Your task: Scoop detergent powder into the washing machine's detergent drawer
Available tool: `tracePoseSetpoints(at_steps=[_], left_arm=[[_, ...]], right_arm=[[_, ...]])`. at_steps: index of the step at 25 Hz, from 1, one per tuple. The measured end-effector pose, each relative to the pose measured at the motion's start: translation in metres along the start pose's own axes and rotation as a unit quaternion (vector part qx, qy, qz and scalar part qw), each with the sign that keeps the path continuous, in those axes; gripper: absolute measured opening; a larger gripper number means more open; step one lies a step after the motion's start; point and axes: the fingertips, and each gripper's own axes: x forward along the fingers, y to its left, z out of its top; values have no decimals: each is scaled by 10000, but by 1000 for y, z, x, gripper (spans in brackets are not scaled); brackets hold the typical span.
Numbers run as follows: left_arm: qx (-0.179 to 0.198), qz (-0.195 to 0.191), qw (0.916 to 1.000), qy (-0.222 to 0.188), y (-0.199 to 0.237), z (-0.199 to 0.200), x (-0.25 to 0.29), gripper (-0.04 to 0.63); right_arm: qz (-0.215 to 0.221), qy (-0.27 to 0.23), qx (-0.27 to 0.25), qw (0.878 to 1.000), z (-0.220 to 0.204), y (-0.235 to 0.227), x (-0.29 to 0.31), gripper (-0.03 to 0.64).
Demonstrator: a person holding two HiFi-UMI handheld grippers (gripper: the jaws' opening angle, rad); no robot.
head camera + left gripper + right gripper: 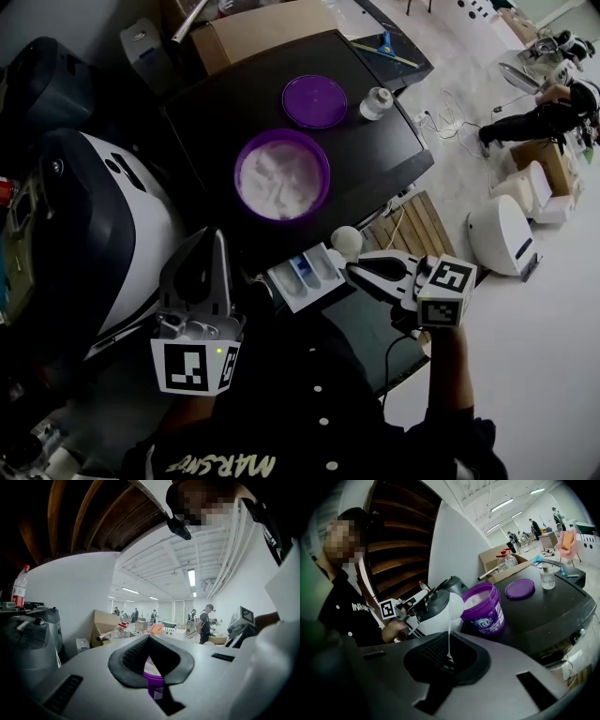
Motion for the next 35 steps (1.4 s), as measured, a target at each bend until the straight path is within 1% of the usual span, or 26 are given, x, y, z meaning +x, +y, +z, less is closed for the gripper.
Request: tracePoseSetpoints(at_steps=[2, 4, 6, 7, 11, 15, 18, 20, 23, 27, 31, 32, 35], left_arm=[[-26, 9, 10000, -52, -3, 0, -1, 14], [-40, -7, 9999, -129, -8, 1, -3, 14], [-42, -56, 9999, -99, -14, -2, -3, 14], [-48, -74, 9999, -58, -16, -5, -3, 14], [-53, -96, 9999, 112, -23, -17, -6, 14], [-12, -76, 9996, 280, -27, -31, -9, 14], [12, -75, 9992, 387, -31, -42, -11, 14], [-15, -81, 9989, 463, -34, -49, -12, 14], [-52, -94, 9984, 564, -37, -58, -13, 14], [-95, -73, 9975, 692, -40, -70, -16, 14], [-107, -92, 9969, 780, -43, -82, -20, 14], [-105, -100, 9968, 785, -44, -84, -20, 14], [-108, -114, 9965, 821, -48, -91, -21, 14]], right_arm=[[-66, 137, -71, 9999, -12, -3, 0, 32], [-199, 414, -346, 9983, -26, -9, 2, 32], [-291, 749, -637, 9947, -42, -15, 6, 33], [-294, 891, -699, 9931, -49, -18, 9, 32], [-276, 1275, -712, 9889, -74, -33, 17, 32], [-555, 1779, -873, 9786, -101, -64, 20, 32], [-749, 2266, -1146, 9643, -116, -82, 25, 33], [-769, 2490, -1256, 9572, -127, -91, 30, 32], [-772, 2697, -1428, 9492, -142, -100, 41, 32], [-931, 3027, -1951, 9282, -160, -112, 50, 32], [-1164, 3159, -2328, 9124, -172, -124, 53, 32], [-1209, 3199, -2490, 9061, -173, -126, 54, 32], [-1290, 3317, -3085, 8822, -177, -130, 56, 32]])
